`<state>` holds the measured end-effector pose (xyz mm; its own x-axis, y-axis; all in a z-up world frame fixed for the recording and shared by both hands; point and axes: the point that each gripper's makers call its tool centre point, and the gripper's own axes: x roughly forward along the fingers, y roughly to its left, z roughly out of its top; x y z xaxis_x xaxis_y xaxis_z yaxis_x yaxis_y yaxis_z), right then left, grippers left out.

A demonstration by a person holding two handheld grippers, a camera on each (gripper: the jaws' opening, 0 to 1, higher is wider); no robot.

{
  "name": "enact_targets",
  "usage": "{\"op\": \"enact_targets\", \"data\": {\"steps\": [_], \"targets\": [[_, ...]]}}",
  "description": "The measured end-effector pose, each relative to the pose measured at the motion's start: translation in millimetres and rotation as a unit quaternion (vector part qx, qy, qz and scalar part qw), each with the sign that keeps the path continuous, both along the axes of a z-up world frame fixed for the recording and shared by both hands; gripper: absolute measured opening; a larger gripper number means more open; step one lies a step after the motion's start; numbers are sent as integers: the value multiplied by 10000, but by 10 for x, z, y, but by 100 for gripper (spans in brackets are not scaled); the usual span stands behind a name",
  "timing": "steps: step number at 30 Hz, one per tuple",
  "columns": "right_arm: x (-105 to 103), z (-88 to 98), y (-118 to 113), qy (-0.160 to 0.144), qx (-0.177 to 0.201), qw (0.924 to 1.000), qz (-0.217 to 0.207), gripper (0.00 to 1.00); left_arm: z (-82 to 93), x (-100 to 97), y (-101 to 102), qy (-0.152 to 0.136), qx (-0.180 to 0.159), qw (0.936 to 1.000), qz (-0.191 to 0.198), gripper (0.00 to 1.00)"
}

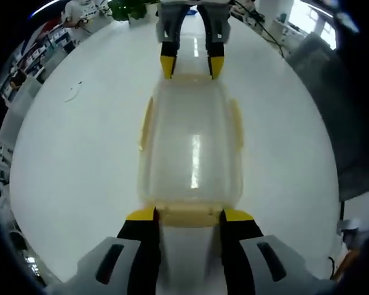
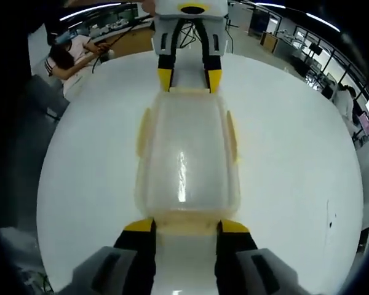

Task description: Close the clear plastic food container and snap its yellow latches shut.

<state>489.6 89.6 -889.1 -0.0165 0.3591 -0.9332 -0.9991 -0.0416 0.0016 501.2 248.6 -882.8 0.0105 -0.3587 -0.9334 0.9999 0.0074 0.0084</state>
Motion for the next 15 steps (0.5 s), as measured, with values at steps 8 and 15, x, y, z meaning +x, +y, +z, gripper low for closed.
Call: {"op": "enact_targets", "data": {"steps": [8,15], "targets": [[-41,171,-93,57,-27,10000,50,35,243,-26,-76,35,-17,10000,46,35],[0,524,-113,-69,110,9999,30,35,615,1,-94,-70,-87,9998,140,35]]}}
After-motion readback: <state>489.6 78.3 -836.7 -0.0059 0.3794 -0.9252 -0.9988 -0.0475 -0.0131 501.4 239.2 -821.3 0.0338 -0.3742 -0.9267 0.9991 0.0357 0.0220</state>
